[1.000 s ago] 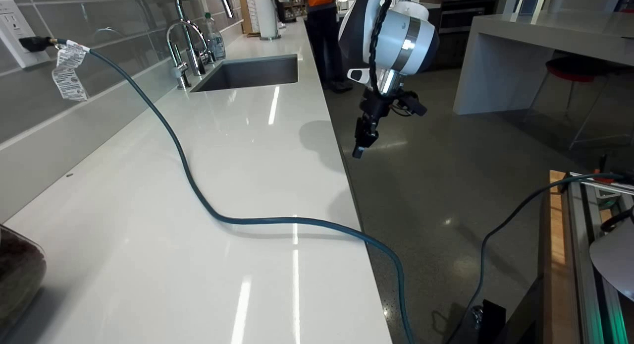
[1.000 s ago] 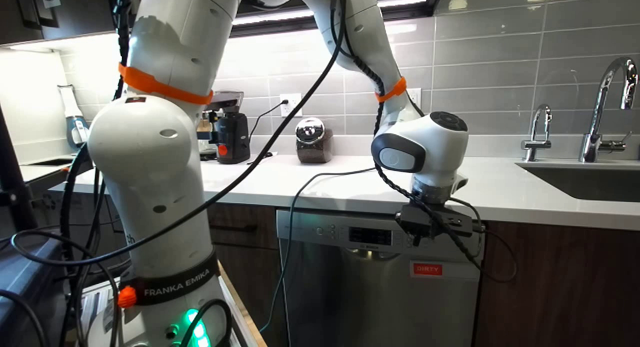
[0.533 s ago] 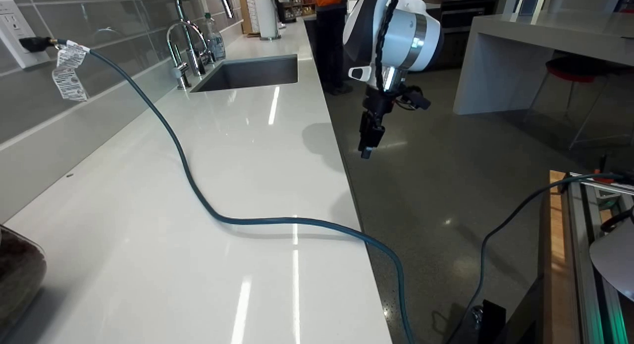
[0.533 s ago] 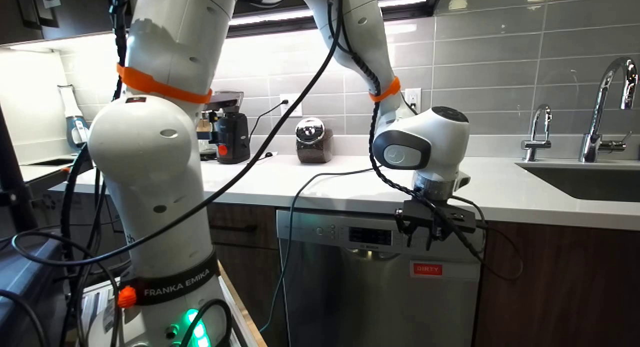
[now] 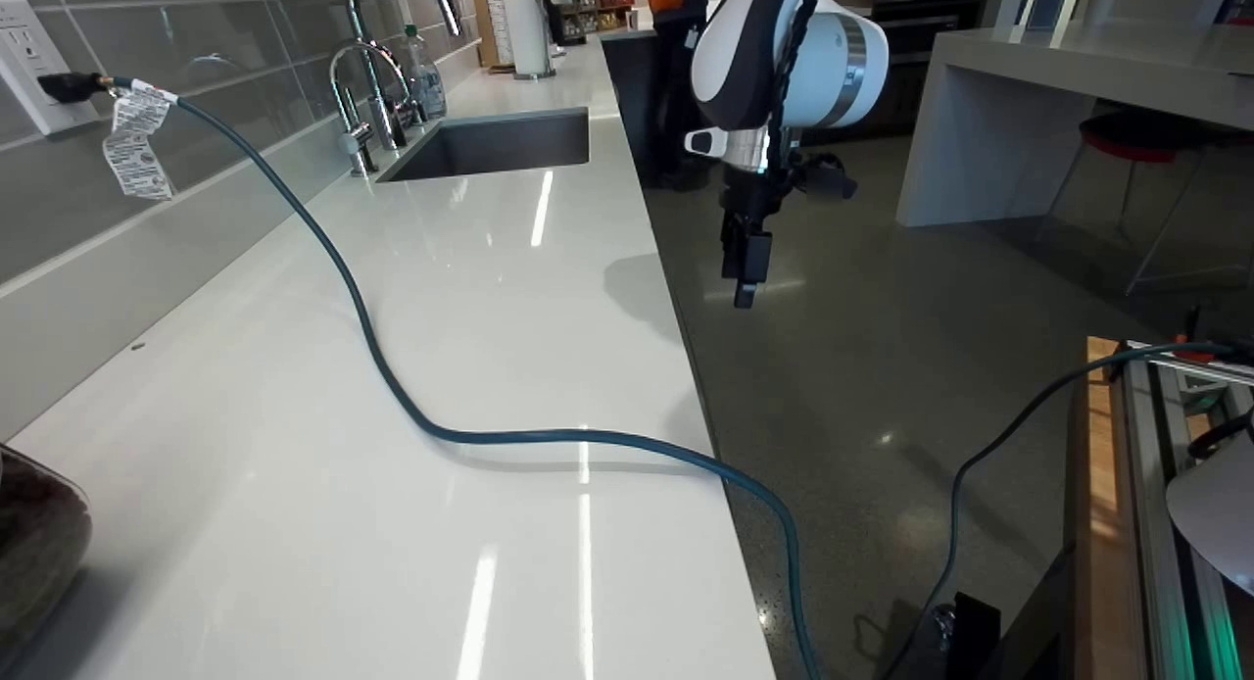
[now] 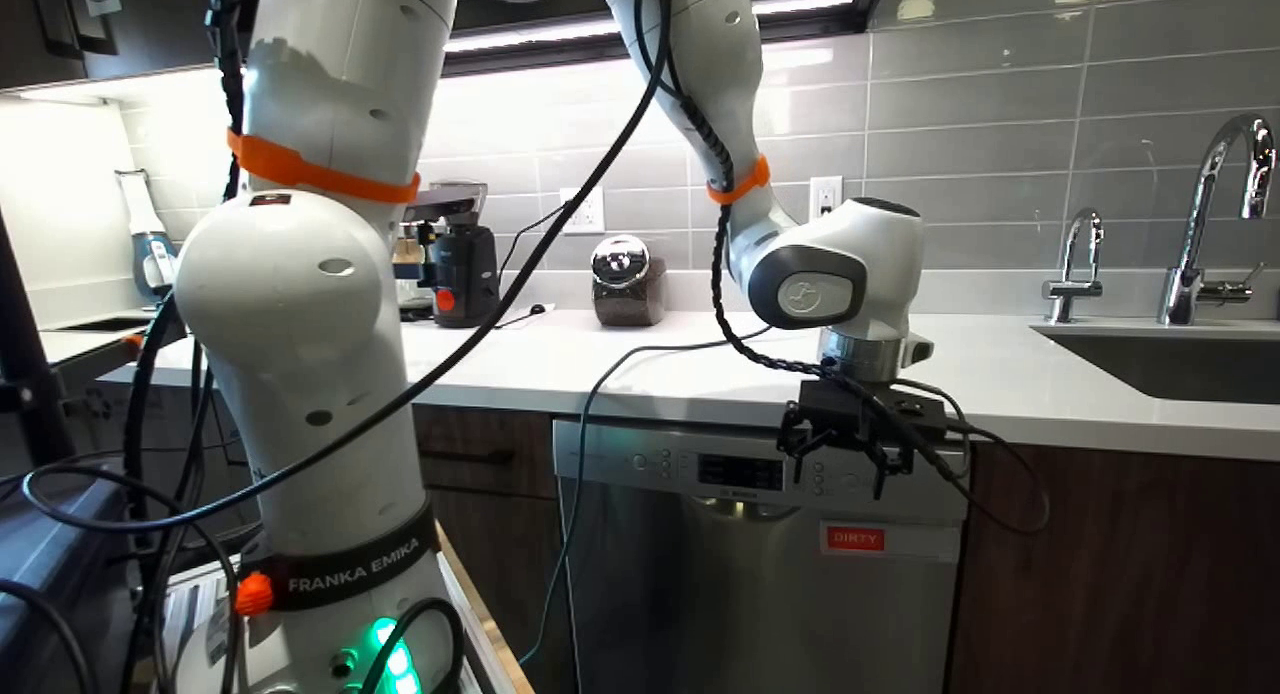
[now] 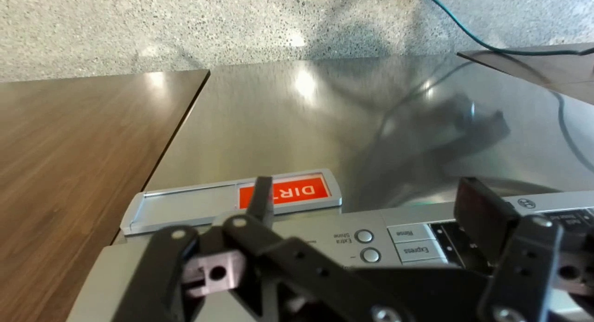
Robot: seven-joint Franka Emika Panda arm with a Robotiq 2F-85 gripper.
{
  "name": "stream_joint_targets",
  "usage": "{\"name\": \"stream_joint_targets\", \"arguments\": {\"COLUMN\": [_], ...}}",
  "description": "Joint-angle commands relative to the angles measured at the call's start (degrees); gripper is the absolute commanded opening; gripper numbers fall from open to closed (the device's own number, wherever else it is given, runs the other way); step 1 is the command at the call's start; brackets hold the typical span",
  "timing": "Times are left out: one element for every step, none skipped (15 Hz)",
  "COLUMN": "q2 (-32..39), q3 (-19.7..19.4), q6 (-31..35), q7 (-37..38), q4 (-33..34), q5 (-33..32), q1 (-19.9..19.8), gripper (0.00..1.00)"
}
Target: Press a button on the dishwasher
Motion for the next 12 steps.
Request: {"name": "stream_joint_targets", "arguments": {"q2": [-3.4, -3.9, -4.4, -5.0, -5.6, -6.2, -6.7, -7.3, -7.9, -8.5, -9.2, -9.8], "q3": [-0.2, -0.2, -0.3, -0.2, -0.1, 0.0, 0.2, 0.2, 0.2, 0.3, 0.3, 0.3], "q6": [-1.9, -2.4, -2.6, -3.3, -4.0, -4.8, -6.0, -7.0, -8.0, -8.9, -9.9, -10.7], "q7": [9.1, 11.2, 13.2, 15.0, 16.4, 17.7, 18.6, 19.4, 20.3, 20.9, 21.6, 22.2], "q4": [-2.2, -2.4, -2.6, -2.8, -2.9, -3.1, -3.0, -3.0, -3.0, -3.0, -3.1, -3.1], "q5": [-9.2, -11.2, -13.1, -14.8, -16.2, -17.5, -18.4, -19.3, -20.1, -20.8, -21.6, -22.2], "q1": [-0.2, -0.1, -0.1, -0.1, -0.2, -0.2, -0.3, -0.3, -0.2, -0.1, 0.0, 0.1], "gripper": [1.0, 1.0, 1.0, 0.99, 1.0, 1.0, 1.0, 1.0, 1.0, 1.0, 1.0, 1.0]}}
